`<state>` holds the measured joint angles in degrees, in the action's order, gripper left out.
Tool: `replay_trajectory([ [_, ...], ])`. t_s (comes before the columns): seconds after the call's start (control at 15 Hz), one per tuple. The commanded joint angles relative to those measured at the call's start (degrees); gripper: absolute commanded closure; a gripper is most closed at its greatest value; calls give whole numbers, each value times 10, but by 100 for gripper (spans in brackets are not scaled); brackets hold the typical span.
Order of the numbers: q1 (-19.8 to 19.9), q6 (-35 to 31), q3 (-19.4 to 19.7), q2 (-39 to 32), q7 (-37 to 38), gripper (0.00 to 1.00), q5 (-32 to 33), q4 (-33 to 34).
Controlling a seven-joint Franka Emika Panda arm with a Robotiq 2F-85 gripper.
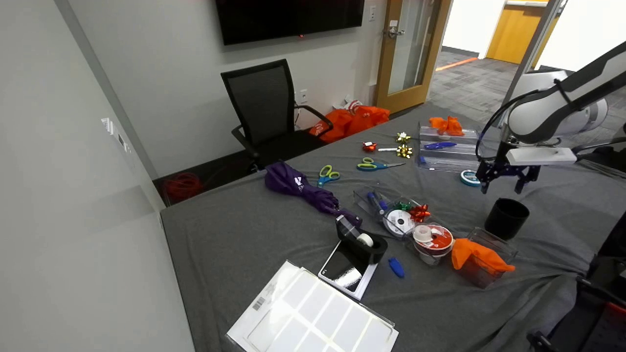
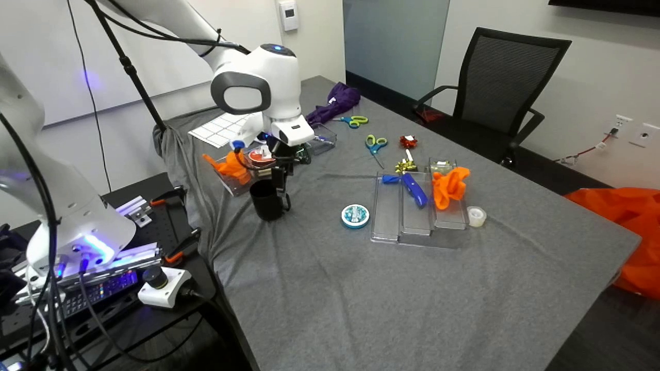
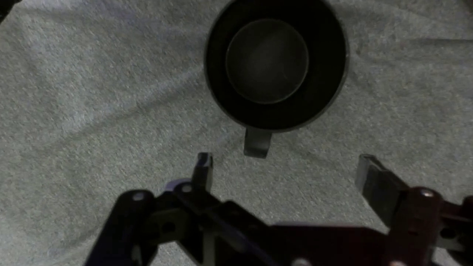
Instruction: Move the black object forward
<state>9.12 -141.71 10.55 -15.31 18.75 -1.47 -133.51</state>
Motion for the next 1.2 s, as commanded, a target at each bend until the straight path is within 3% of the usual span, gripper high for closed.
replay_trajectory([
  [0.0, -3, -12, 7, -43, -11, 0, 0, 23],
  [1.07, -21, -38, 11, -125, -28, 0, 20, 41],
  [1.13, -18, -31, 9, -126, -34, 25, 16, 43],
])
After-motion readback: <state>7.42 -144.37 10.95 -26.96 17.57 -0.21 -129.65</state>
